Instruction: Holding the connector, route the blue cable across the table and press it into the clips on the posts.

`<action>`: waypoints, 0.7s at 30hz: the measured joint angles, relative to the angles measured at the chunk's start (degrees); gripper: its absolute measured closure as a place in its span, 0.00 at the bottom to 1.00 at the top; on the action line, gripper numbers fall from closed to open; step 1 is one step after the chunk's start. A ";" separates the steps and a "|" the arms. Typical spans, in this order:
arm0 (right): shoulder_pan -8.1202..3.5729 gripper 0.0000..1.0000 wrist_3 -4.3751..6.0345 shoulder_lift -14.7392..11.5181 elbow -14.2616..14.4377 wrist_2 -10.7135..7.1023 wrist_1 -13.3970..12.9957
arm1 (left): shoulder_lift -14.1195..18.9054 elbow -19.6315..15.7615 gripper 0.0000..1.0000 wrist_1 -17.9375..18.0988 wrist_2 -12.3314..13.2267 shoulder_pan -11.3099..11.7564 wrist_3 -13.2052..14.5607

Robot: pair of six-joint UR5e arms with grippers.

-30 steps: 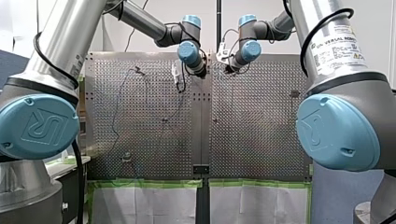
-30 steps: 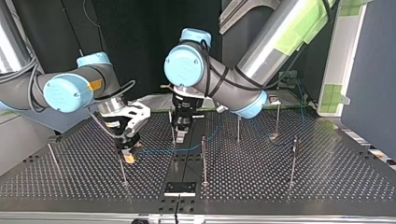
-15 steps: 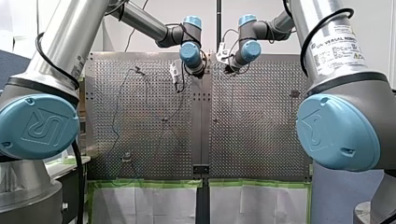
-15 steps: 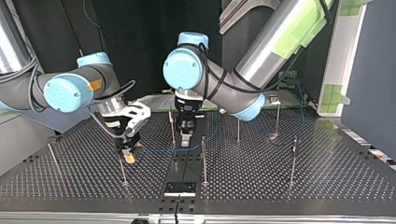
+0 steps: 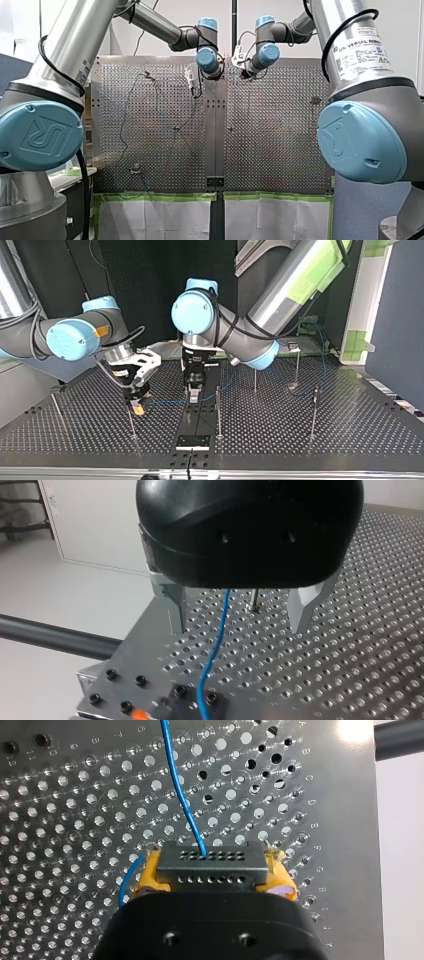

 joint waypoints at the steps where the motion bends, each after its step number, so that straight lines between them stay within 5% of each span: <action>1: 0.00 1.00 0.00 0.00 0.00 -0.01 0.00 | -0.36 0.34 0.01 -0.26 -0.10 0.03 0.11; 9: -0.01 1.00 -0.07 0.00 0.00 -0.08 0.00 | -4.20 4.31 0.01 -1.61 -2.33 0.24 0.63; 21: -0.02 1.00 0.04 0.04 0.00 -0.11 0.00 | -4.92 9.27 0.01 -4.69 -3.82 0.42 1.03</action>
